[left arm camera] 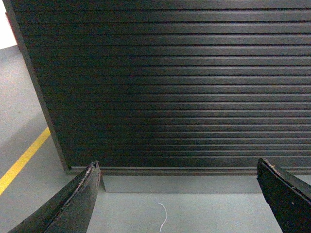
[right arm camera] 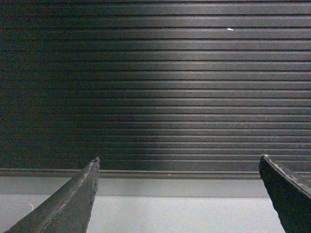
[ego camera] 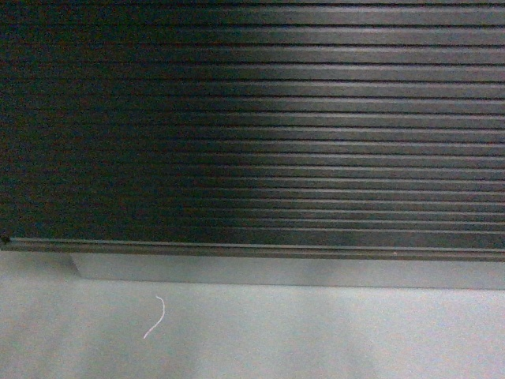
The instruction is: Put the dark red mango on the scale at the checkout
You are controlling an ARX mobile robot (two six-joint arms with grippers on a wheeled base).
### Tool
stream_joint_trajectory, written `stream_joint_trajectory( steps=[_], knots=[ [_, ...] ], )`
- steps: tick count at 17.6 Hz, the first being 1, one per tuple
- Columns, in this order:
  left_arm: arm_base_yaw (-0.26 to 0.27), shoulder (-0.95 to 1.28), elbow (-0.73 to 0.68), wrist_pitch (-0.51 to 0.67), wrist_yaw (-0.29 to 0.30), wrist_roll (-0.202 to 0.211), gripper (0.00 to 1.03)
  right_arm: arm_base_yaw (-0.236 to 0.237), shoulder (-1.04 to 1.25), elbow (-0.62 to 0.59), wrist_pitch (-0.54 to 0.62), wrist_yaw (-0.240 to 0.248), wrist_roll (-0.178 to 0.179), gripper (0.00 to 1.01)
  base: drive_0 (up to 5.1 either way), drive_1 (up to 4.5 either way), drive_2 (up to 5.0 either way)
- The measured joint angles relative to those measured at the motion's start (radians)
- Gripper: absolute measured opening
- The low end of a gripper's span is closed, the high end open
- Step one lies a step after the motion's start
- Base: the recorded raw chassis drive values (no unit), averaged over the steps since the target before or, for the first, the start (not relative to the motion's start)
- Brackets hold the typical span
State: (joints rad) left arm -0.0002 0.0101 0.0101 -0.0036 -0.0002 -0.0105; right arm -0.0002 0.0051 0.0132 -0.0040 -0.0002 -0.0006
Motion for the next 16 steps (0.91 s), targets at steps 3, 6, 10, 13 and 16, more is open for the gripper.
stream_joint_trajectory(
  steps=[3,6,10,13,16],
  knots=[
    [0.000,0.000,0.000,0.000,0.000,0.000,0.98,0.000,0.000,0.000,0.000,0.000,0.000,0.98,0.0,2.06,-2.0],
    [0.000,0.000,0.000,0.000,0.000,0.000,0.98,0.000,0.000,0.000,0.000,0.000,0.000,0.98,-0.1,1.93,-2.1],
    [0.000,0.000,0.000,0.000,0.000,0.000,0.98,0.000,0.000,0.000,0.000,0.000,0.000,0.98,-0.1,1.93,-2.2],
    [0.000,0.000,0.000,0.000,0.000,0.000,0.98,0.000,0.000,0.000,0.000,0.000,0.000,0.98,0.0,2.03,-2.0],
    [0.000,0.000,0.000,0.000,0.000,0.000,0.98,0.000,0.000,0.000,0.000,0.000,0.000,0.98,0.1,2.13,-1.9]
  ],
)
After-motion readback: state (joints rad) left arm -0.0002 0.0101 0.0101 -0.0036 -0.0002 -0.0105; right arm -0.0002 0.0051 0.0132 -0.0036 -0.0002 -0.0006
